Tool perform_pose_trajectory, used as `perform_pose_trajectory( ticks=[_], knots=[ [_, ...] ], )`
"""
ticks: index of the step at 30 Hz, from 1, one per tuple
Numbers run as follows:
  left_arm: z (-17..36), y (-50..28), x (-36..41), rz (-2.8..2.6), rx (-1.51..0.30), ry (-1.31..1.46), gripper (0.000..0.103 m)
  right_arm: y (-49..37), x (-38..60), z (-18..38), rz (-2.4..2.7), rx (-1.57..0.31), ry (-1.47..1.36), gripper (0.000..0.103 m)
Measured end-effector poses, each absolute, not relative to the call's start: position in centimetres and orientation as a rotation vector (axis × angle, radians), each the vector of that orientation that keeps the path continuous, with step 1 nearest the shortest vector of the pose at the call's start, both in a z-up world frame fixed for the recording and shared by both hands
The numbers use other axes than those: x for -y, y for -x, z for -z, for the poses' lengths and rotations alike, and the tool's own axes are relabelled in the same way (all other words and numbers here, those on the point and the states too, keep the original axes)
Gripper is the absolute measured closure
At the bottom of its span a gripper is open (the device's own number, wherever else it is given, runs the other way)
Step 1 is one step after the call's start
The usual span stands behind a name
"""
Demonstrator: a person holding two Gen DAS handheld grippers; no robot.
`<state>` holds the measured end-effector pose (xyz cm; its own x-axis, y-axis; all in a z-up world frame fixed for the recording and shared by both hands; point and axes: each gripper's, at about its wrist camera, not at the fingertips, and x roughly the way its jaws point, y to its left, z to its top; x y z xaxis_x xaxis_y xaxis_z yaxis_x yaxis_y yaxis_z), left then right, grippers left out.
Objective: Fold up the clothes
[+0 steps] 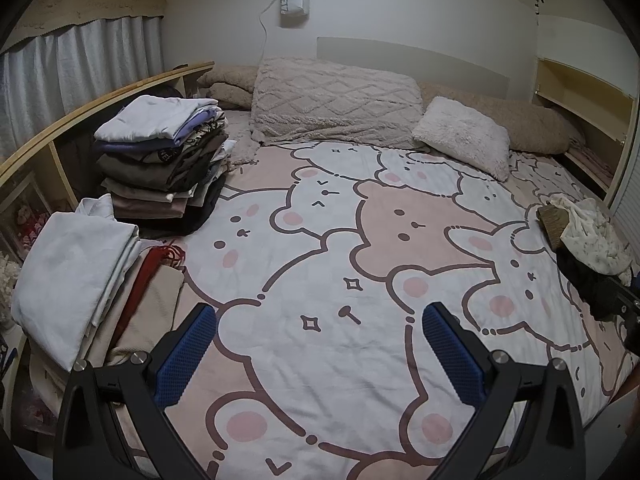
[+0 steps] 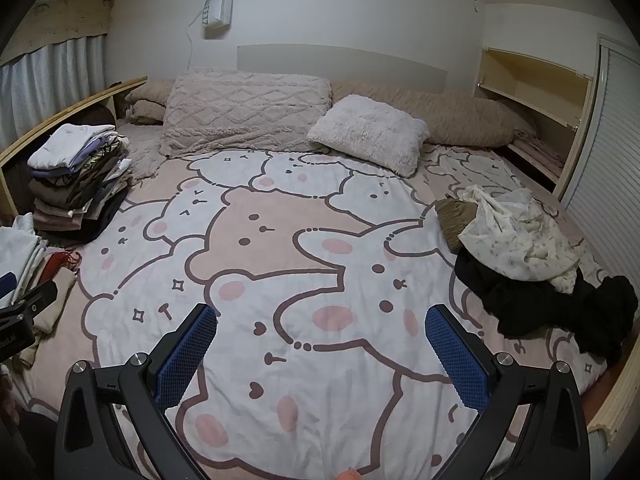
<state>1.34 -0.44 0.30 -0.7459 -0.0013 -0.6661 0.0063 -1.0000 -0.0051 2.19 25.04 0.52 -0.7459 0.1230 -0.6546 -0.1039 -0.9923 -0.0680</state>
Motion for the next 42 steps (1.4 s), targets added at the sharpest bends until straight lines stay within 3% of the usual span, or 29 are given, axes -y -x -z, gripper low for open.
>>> perform_pose_trajectory(
  ticks=[25,28,34,42],
  knots=[
    [-1.0,-4.9,0.6,2.956,0.039,-1.023,0.000,-6.2,-24.5,-0.9,-2.841,0.039,0.927,0.000],
    [-0.3,-5.1,0.7,2.962,0.010,-1.050,0.000,-6.9,-25.1,-0.1,-2.833,-0.007,0.873,0.000],
    [1.8,-4.9,0.3,2.984,-0.068,-1.101,0.000,-6.6,-28.7,3.5,-2.784,-0.223,1.072,0.000],
    [4.2,-4.0,-1.8,2.995,-0.047,-1.147,0.000,-6.3,-37.2,8.3,-2.543,-0.265,1.036,0.001]
  ],
)
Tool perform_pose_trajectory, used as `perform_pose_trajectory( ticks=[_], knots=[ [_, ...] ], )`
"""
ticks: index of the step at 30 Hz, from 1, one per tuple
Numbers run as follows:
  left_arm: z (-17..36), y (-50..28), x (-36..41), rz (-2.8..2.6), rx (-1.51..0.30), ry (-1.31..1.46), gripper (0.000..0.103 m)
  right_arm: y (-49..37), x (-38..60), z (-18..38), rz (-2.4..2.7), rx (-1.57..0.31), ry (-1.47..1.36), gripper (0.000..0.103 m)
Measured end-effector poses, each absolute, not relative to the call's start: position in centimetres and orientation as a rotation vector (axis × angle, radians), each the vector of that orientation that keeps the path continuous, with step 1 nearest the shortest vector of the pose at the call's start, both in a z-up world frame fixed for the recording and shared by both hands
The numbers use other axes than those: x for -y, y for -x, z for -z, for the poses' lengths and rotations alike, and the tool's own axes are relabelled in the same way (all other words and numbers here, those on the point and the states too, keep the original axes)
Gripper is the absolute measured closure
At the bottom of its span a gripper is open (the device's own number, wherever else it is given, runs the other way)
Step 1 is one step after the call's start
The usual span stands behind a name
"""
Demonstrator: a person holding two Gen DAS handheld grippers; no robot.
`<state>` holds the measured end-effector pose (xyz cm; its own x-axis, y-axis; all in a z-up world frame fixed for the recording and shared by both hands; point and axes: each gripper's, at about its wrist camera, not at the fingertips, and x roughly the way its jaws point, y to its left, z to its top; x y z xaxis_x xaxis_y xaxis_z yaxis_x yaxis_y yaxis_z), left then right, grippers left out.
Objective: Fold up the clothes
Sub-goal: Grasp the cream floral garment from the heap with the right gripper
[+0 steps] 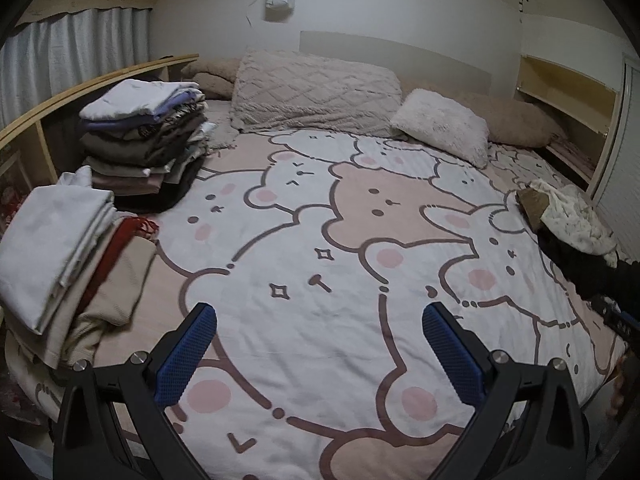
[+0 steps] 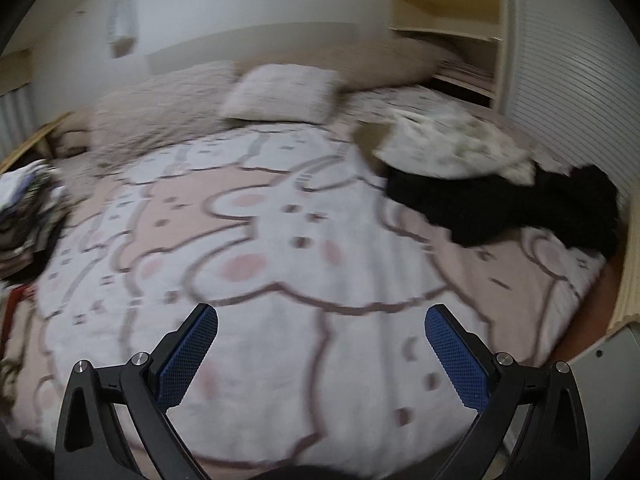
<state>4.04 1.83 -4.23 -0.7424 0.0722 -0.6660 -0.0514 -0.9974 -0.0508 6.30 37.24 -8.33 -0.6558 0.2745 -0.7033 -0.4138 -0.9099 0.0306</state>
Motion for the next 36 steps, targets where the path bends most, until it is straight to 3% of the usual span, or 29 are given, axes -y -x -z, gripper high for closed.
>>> perform_pose_trajectory(
  ticks=[7,13,23,30,36],
  knots=[
    [4.5,-3.0,-2.5,-2.875,0.101,1.074,0.000,-2.9,-46.4,9.9,-2.399,-0.194,0.898,0.015],
    [4.8,-2.2,-3.0,-2.892,0.125,1.065,0.000,4.0,-49.8,10.1,-2.299,0.226,0.775,0.018],
    [6.3,-0.1,-3.1,-2.896,0.132,1.140,0.000,19.6,-47.7,14.0,-2.200,0.601,0.844,0.018],
    [7.0,0.8,-2.2,-2.912,0.161,1.175,0.000,25.1,-51.2,17.7,-2.012,0.567,0.995,0.018],
    [7.7,1.2,-2.4,-2.890,0.174,1.197,0.000,21.4,-57.2,15.2,-2.018,0.331,0.938,0.018]
  ],
)
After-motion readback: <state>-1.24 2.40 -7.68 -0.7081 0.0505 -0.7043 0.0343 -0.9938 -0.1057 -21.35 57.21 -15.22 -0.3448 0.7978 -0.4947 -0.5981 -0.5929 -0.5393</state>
